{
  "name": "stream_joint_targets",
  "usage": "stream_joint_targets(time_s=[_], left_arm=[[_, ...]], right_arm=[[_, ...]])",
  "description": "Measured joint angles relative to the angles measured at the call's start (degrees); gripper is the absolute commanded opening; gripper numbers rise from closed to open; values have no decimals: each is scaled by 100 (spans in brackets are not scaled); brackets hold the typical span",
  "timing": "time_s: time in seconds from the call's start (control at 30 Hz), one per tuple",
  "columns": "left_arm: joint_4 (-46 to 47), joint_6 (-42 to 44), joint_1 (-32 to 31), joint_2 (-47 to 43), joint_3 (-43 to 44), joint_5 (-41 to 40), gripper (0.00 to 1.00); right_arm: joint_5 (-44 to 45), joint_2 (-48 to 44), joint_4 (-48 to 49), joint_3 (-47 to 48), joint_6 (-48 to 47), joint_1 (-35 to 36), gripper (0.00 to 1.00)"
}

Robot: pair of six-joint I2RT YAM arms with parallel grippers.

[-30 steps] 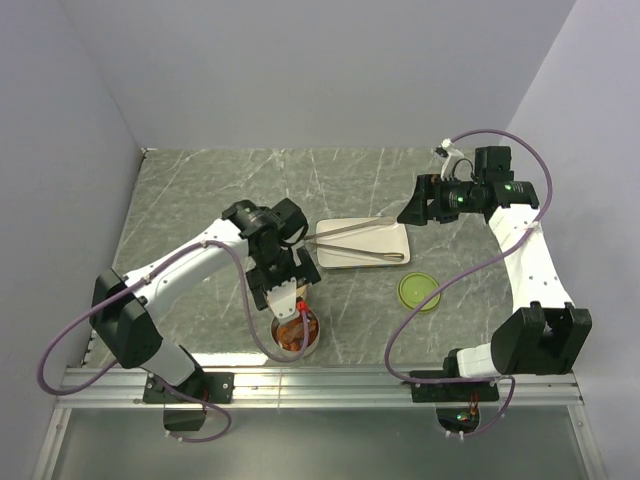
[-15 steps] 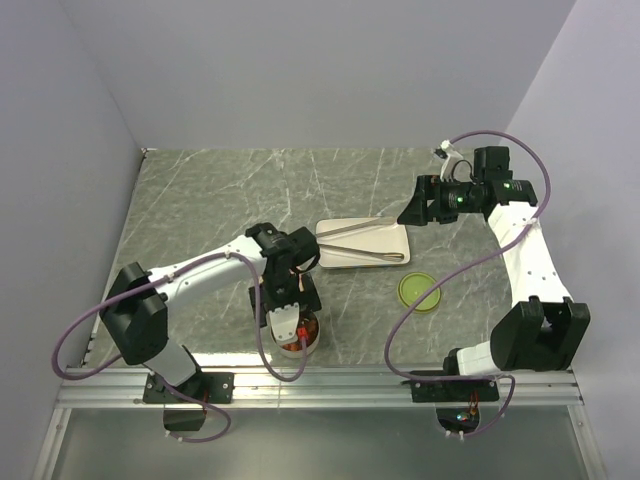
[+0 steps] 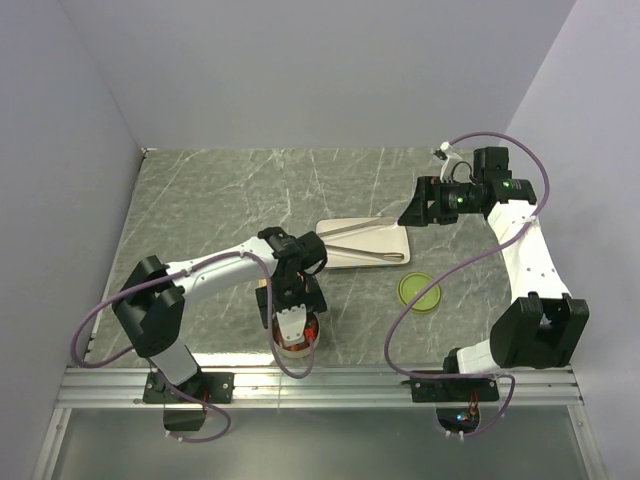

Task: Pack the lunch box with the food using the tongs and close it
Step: Move the lunch box

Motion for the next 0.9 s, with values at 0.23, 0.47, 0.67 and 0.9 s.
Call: stream_joint_targets(time_s=[0.23,0.47,0.67,0.9], left_arm=[[61,-170,-33,205,0,-168,99],[197,-529,-37,549,0,-363,99],[380,-732,61,651,0,-522,99],[748,-704,643,831,-42,-841,99]], right_arm=[[-20,9,-11,0,-68,-33,87],[-22,76,-28,0,-92,-46,87],[-24,127,-35,0,-107,-61,87],[-26,144,-46,0,-109,-70,87]])
